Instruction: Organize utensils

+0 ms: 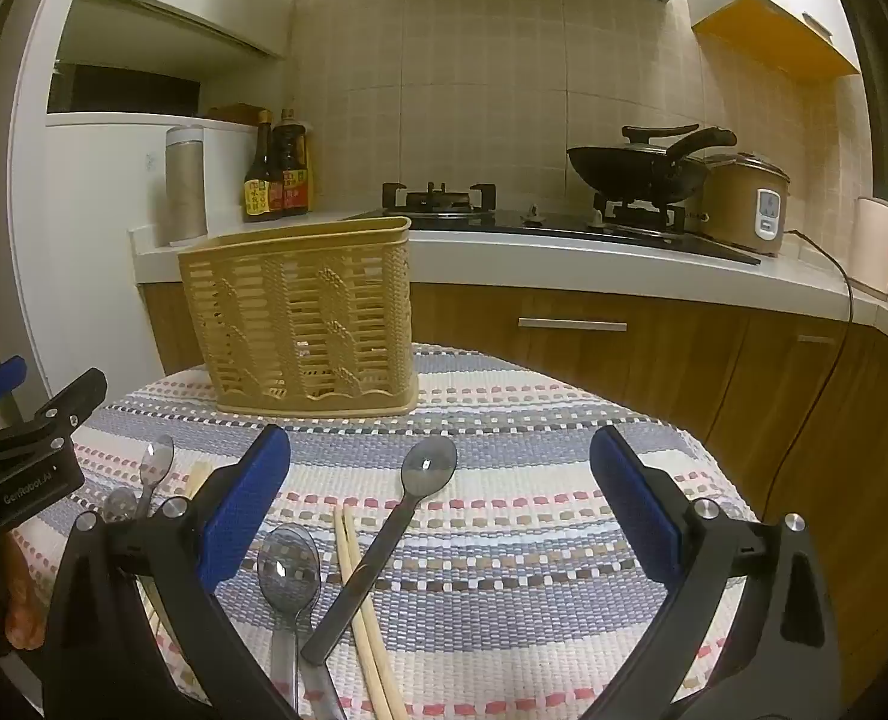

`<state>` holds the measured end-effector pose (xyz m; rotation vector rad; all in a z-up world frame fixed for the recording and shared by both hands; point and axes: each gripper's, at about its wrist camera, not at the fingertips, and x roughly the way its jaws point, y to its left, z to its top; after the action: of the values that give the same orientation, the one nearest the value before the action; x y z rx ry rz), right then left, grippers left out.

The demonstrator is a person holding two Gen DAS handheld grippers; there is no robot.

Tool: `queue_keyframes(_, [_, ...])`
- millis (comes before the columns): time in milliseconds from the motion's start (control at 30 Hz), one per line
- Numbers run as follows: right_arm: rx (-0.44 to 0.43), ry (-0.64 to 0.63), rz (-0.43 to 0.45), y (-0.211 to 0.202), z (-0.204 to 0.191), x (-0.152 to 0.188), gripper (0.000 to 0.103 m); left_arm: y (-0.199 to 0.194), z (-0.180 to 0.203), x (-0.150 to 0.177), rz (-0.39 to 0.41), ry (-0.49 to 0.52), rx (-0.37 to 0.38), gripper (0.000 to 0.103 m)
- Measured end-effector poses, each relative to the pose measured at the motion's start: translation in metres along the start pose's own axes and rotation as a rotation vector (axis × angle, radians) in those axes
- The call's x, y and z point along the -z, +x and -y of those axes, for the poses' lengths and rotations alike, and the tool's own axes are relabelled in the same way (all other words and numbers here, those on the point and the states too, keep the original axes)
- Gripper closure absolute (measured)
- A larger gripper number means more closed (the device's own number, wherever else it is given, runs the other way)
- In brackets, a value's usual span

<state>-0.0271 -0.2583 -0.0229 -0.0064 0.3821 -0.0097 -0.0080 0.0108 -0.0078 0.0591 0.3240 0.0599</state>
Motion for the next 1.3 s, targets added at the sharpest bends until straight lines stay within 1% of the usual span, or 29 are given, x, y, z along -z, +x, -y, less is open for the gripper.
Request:
queue_keyframes(333, [-0.001, 0.003, -0.013, 0.0035, 0.0000, 0.0014, 0.007, 0.0005, 0.0017, 0.0004, -0.001, -0.001, 0.000, 0.008])
queue_keyframes(367, [-0.003, 0.004, -0.008, 0.0023, 0.0052, 0.0048, 0.007, 0.0006, 0.0015, 0.0005, -0.001, -0.002, 0.000, 0.008])
queue_keyframes(1200, [-0.011, 0.033, 0.012, 0.0023, 0.0038, 0.0024, 0.007, 0.0008, 0.0018, 0.0011, -0.006, -0.003, 0.001, 0.008])
queue_keyframes(1300, [-0.007, 0.023, 0.003, 0.0030, 0.0023, 0.0022, 0.007, 0.0015, 0.0026, 0.0012, -0.007, 0.001, -0.003, 0.008])
